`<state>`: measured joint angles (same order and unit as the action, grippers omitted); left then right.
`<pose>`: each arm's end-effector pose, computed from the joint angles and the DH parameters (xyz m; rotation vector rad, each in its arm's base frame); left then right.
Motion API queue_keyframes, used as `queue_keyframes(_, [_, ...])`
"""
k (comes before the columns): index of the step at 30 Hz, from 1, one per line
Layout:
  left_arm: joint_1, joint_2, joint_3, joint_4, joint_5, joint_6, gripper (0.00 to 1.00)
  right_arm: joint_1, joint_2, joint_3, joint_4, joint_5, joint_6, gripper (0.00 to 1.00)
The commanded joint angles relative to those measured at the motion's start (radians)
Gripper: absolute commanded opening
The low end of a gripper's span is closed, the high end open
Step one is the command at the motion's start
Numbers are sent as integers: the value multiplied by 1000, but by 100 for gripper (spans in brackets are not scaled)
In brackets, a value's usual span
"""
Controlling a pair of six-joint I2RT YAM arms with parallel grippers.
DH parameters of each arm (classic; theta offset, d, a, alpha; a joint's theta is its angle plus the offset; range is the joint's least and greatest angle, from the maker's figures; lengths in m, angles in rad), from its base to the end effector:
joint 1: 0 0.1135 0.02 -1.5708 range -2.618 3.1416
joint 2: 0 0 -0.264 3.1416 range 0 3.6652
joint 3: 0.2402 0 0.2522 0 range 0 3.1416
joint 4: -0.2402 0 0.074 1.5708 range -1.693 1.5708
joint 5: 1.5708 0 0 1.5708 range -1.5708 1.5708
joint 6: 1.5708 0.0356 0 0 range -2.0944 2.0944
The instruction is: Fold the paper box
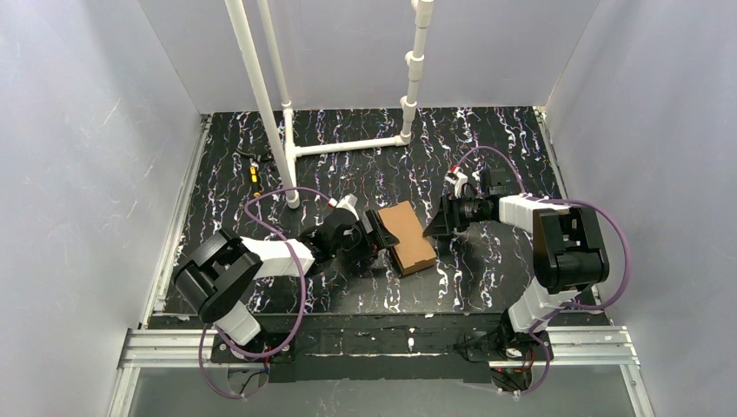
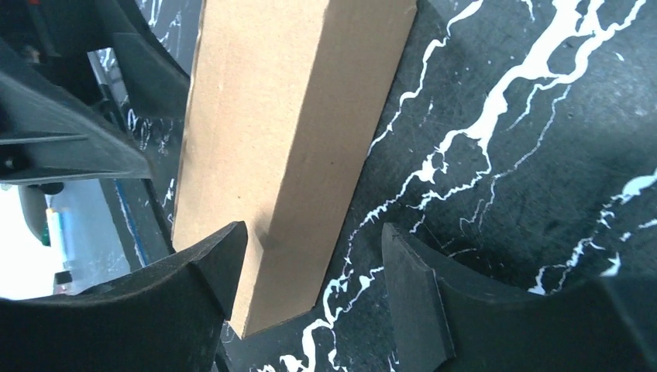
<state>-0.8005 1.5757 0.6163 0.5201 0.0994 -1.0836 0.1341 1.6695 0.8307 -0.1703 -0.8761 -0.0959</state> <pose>0.2134 -0.2250 0.1648 -0.2481 2.2471 -1.2265 0.2995 0.0680 0.1522 -0.5919 2.3249 1.1265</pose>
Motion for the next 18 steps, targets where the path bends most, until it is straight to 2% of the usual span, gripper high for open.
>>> queue_keyframes(1, [10,20,22,31,30,-10,79,7,13,32,59,-82,65,72])
queue_keyframes(10, [29,19,7,66,66,-8,81,7,79,29,72,-104,90,61])
queue_keyframes(13, [40,1,-18,94,76,-11,82,1,98,32,65,-116,101,53])
queue_keyframes(18, [70,-7,-65,157,98,-38,83,-24,117,22,74,-149,128,35])
